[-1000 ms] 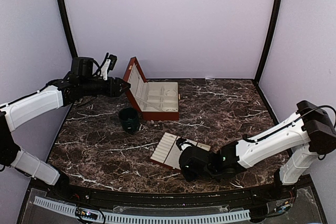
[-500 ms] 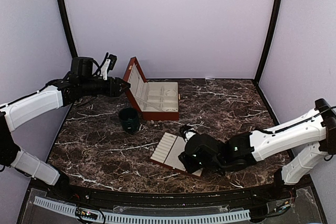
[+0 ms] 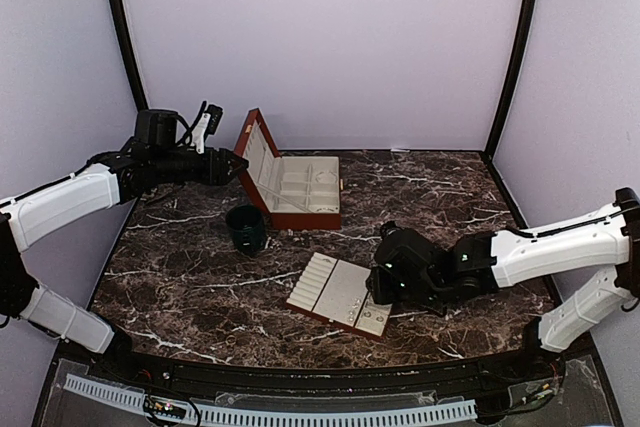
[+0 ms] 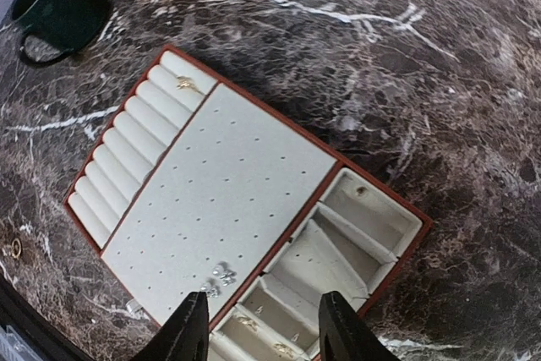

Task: Organize the mixed jewelry
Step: Insert the earring into the earring holder, then adjust the compartment layer at the center of the board, then pick up the ring from the center of the board.

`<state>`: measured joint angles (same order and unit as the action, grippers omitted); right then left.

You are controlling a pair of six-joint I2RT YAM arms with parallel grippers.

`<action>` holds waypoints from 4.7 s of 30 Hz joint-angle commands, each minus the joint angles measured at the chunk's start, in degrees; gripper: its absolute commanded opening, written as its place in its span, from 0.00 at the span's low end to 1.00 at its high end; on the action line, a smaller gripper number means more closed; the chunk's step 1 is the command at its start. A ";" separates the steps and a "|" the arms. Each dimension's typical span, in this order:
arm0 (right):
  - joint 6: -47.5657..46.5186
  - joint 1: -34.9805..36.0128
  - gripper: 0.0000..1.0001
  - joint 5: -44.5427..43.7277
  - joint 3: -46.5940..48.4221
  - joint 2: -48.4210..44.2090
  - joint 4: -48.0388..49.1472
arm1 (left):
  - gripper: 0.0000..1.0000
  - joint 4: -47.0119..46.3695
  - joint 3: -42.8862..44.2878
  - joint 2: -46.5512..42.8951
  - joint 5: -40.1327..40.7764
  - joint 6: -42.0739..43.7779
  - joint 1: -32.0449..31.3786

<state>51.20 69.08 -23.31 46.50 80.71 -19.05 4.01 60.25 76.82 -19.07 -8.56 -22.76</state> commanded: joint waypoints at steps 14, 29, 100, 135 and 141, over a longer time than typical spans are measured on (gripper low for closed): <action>7.68 -9.84 0.66 8.47 -6.31 0.92 6.08 | 0.80 0.87 -0.78 -4.94 7.44 -2.39 -0.09; 5.36 -10.21 0.63 7.68 -4.27 7.14 9.96 | 0.84 1.00 -1.10 -5.09 9.17 -4.54 1.36; -64.86 7.55 0.24 45.72 51.47 52.08 8.14 | 0.80 14.81 -11.04 -18.30 5.10 1.68 16.94; -62.95 8.97 0.00 35.50 51.33 53.71 6.91 | 0.81 14.07 -11.98 -20.05 5.91 2.57 16.92; -55.71 4.67 0.00 44.56 51.00 49.79 9.12 | 0.81 11.08 -13.66 -22.76 1.78 4.21 16.91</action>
<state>-10.79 76.97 15.42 99.02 134.85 -11.27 18.06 48.23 56.99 -14.11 -6.26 -6.00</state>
